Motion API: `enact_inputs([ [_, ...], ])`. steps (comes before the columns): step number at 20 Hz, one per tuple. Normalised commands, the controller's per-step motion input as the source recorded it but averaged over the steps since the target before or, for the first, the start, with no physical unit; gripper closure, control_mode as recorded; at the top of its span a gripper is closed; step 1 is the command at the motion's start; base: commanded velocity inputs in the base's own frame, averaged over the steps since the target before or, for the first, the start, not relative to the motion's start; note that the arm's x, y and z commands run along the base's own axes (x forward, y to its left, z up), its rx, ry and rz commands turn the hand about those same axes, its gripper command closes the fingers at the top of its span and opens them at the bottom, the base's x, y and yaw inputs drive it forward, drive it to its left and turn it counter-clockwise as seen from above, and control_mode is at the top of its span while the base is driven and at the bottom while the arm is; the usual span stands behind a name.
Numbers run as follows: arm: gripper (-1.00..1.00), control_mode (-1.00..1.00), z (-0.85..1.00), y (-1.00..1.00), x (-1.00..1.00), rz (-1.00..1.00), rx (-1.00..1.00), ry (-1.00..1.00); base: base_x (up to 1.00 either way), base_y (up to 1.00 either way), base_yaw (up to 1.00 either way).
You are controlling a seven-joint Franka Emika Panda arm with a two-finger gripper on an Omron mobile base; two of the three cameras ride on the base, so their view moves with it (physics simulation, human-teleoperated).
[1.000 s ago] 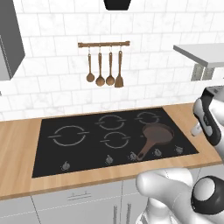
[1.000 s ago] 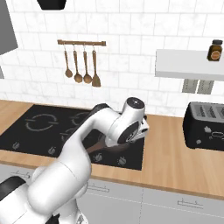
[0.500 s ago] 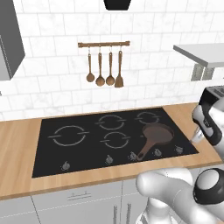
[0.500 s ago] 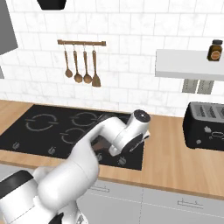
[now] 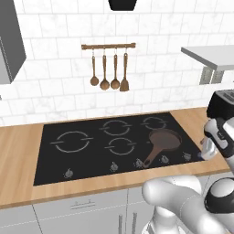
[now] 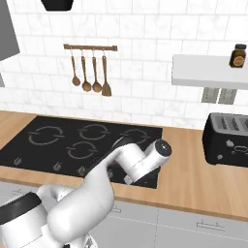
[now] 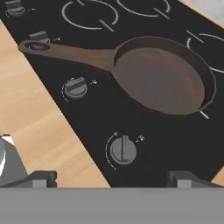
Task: Turn off the front right burner of the stove.
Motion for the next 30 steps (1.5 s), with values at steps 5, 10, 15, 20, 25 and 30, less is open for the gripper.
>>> enact_inputs([
  [5, -1.00, -1.00, -0.24, 0.00, 0.00, 0.12, -0.01, -0.06, 0.00, 0.00, 0.00],
  [10, -1.00, -1.00, -0.25, 0.00, 0.01, 0.10, 0.00, 0.00, 0.00, 0.00, 0.00],
  [15, -1.00, -1.00, -0.15, 0.06, 0.29, 0.04, 0.00, 0.02, 0.00, 0.00, 0.00],
  [20, -1.00, -1.00, -0.01, 0.12, 0.35, 0.00, 0.00, 0.06, 0.00, 0.00, 0.00],
  [25, -1.00, -1.00, -0.20, 0.01, 0.09, 0.00, 0.00, 0.01, 0.00, 0.00, 0.00],
  [30, -1.00, -1.00, -0.13, -0.01, 0.00, 0.00, 0.00, 0.05, 0.00, 0.00, 0.00],
])
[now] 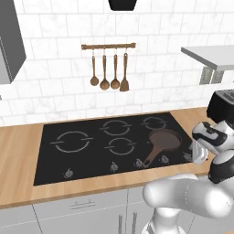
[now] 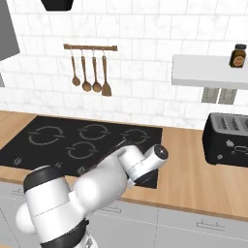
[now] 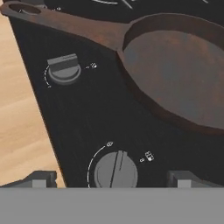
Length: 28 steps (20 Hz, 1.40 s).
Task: Turn off the front right burner of the stove.
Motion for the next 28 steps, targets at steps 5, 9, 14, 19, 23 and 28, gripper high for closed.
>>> enact_inputs([
  [5, -1.00, -1.00, -0.12, 0.00, 0.06, 0.00, 0.00, 0.10, 0.00, 0.00, 0.00],
  [9, -1.00, -1.00, -0.21, 0.00, 0.02, 0.00, -0.01, 0.07, 0.00, 0.00, 0.00],
  [14, -1.00, -1.00, -0.11, 0.00, 0.06, 0.00, 0.00, 0.01, 0.00, 0.00, 0.00],
  [19, -1.00, -1.00, -0.06, 0.00, 0.14, 0.00, 0.00, 0.00, 0.00, 0.00, 0.00],
  [23, -1.00, -1.00, -0.10, 0.00, 0.10, 0.00, -0.01, 0.00, 0.00, 0.00, 0.00],
  [28, -1.00, -1.00, -0.05, 0.00, 0.12, 0.00, -0.02, 0.00, 0.00, 0.00, 0.00],
])
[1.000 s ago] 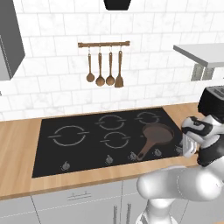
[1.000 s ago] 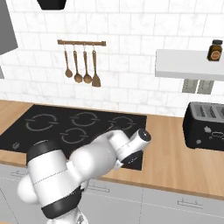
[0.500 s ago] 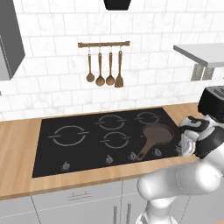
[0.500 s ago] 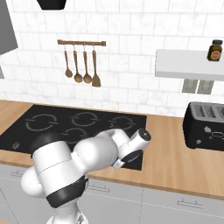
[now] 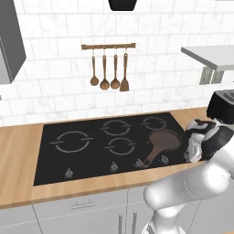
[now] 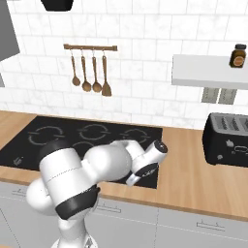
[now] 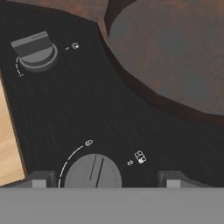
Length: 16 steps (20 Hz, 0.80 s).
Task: Turn off the front right burner of the stove.
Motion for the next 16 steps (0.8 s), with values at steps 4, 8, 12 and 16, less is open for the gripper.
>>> enact_inputs([
  [4, -1.00, -1.00, -0.09, 0.00, 0.05, 0.00, -0.02, 0.04, 0.00, 0.00, 0.00],
  [8, 1.00, -1.00, -0.01, 0.00, 0.01, 0.00, 0.00, 0.06, 0.00, 0.00, 0.00],
  [12, 1.00, -1.00, 0.00, 0.00, 0.00, 0.00, 0.00, 0.00, 0.00, 0.00, 0.00],
  [16, 1.00, -1.00, 0.00, 0.00, 0.00, -0.02, 0.00, 0.01, 0.00, 0.00, 0.00],
])
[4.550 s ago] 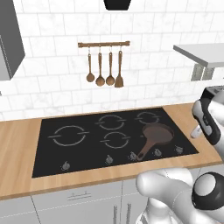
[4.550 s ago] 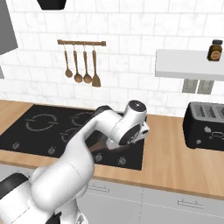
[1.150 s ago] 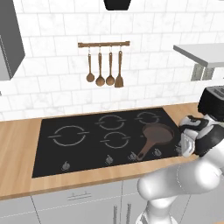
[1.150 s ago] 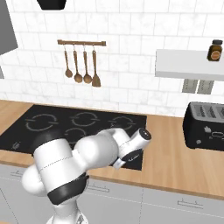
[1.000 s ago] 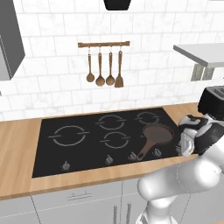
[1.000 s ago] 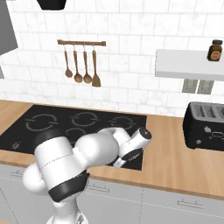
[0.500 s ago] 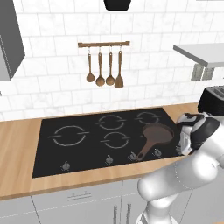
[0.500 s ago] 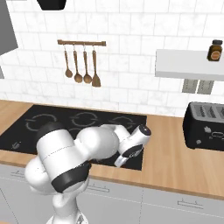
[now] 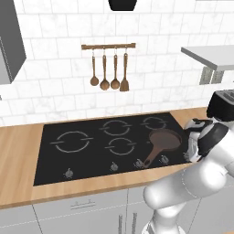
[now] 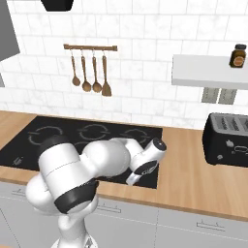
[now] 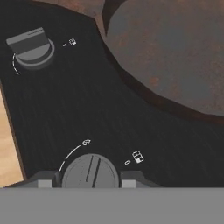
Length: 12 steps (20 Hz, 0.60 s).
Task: Turn off the front right burner of the stove.
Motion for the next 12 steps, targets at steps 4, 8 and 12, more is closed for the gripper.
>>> enact_inputs([
  [4, 1.00, -1.00, 0.00, 0.00, 0.00, -0.16, 0.00, 0.09, 0.00, 0.00, 0.00],
  [8, 1.00, -1.00, 0.00, 0.00, 0.00, -0.26, 0.00, 0.16, 0.00, 0.00, 0.00],
  [12, 1.00, -1.00, 0.00, -0.04, 0.00, -0.32, 0.00, 0.21, 0.00, 0.00, 0.00],
])
